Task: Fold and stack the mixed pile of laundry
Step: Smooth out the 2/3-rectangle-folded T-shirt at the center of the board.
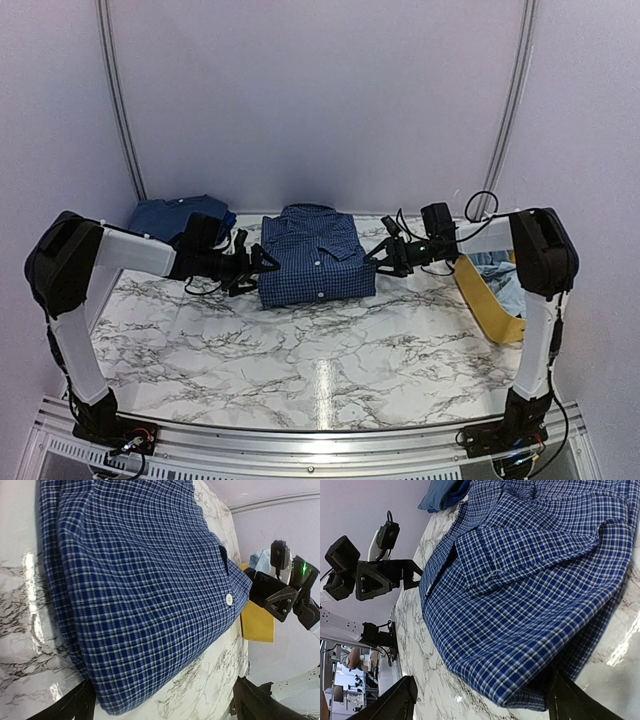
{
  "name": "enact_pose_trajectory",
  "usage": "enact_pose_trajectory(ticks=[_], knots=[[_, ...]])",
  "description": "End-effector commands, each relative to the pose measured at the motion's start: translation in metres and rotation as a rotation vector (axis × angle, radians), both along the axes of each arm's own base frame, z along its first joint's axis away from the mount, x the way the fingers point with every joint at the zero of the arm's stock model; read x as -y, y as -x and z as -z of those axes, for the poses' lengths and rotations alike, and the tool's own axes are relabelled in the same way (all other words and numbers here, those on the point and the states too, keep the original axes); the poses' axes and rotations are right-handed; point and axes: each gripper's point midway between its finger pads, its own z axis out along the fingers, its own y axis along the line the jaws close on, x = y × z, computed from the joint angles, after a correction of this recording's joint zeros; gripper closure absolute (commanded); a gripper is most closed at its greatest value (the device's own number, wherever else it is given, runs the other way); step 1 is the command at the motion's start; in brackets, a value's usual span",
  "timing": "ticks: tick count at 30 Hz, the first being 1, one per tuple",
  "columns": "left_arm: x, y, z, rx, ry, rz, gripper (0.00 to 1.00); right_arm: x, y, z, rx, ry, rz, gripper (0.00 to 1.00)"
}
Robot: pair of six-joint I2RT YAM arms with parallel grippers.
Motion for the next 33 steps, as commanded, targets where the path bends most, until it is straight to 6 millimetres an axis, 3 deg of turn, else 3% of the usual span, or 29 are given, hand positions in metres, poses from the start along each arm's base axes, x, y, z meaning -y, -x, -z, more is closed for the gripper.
enact_pose_trajectory(ticks=[1,7,11,15,21,25,29,33], knots=[[0.014,-0.009,-0.005,0.041,0.055,0.034,0.01,-0.019,-0.003,-0.016,0.057,-0.076,-0.075,0.16],[0.024,-0.009,-0.003,0.036,0.075,0.055,0.02,-0.026,0.007,-0.016,0.031,-0.105,-0.106,0.22],[0.029,-0.009,-0.005,0.038,0.091,0.063,0.08,-0.03,0.014,-0.022,0.008,-0.133,-0.116,0.3],[0.034,-0.009,-0.005,0.026,0.108,0.07,0.16,-0.03,0.018,-0.013,-0.032,-0.115,-0.105,0.4],[0.027,0.001,0.017,-0.049,0.098,0.041,0.4,-0.022,0.024,0.014,-0.13,-0.022,-0.065,0.6],[0.02,0.009,0.041,-0.112,0.067,0.008,0.62,-0.017,0.026,0.043,-0.206,0.041,-0.032,0.73],[0.014,0.016,0.064,-0.173,0.042,-0.018,0.73,-0.013,0.028,0.075,-0.302,0.1,-0.017,0.82],[0.011,0.023,0.082,-0.228,0.026,-0.026,0.81,-0.008,0.036,0.093,-0.34,0.154,-0.02,0.87]])
